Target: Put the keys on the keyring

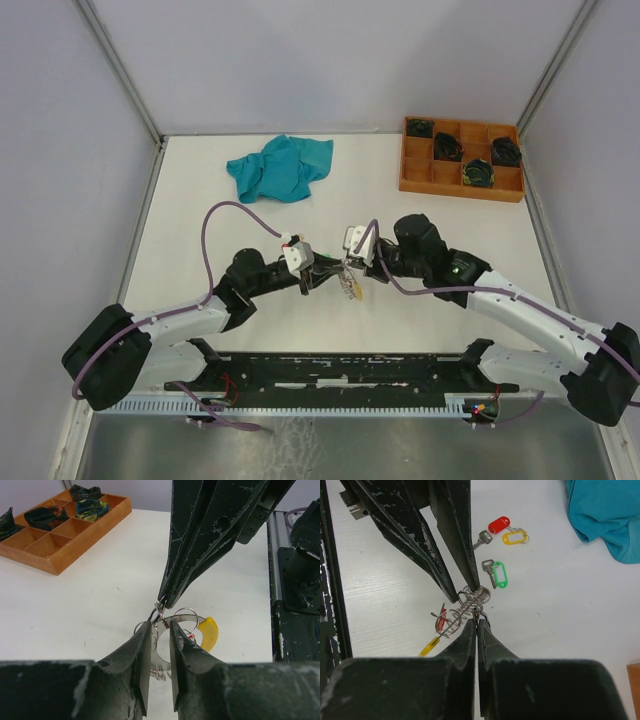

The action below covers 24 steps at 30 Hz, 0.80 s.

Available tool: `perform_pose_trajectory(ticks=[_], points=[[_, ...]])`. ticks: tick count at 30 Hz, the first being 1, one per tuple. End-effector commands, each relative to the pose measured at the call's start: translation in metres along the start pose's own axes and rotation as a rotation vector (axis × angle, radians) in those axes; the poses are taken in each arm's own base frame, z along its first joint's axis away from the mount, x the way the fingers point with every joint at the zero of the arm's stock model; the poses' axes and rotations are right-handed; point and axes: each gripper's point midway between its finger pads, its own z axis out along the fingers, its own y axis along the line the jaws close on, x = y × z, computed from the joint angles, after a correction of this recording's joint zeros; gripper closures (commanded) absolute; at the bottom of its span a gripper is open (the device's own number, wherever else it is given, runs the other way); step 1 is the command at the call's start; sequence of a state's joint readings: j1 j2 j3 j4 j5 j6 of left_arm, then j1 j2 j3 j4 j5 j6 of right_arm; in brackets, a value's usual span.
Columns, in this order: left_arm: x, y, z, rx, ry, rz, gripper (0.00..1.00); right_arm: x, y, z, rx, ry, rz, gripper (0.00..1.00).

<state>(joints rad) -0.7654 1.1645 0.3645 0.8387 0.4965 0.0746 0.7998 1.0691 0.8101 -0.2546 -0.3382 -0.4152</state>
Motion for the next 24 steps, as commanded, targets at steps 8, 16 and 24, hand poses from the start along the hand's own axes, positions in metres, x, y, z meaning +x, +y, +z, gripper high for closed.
perform_pose_trajectory(ticks=[8, 16, 24], points=[[-0.015, 0.005, 0.011, -0.019, 0.01, -0.091, 0.65, -0.017, -0.006, -0.005, -0.06, 0.041, -0.101, 0.99], [-0.013, 0.005, 0.017, -0.025, 0.062, -0.222, 0.64, -0.017, -0.007, -0.002, -0.068, 0.047, -0.102, 0.99], [-0.006, 0.001, 0.021, -0.022, 0.124, -0.349, 0.71, -0.018, -0.008, 0.001, -0.068, 0.047, -0.103, 0.99]])
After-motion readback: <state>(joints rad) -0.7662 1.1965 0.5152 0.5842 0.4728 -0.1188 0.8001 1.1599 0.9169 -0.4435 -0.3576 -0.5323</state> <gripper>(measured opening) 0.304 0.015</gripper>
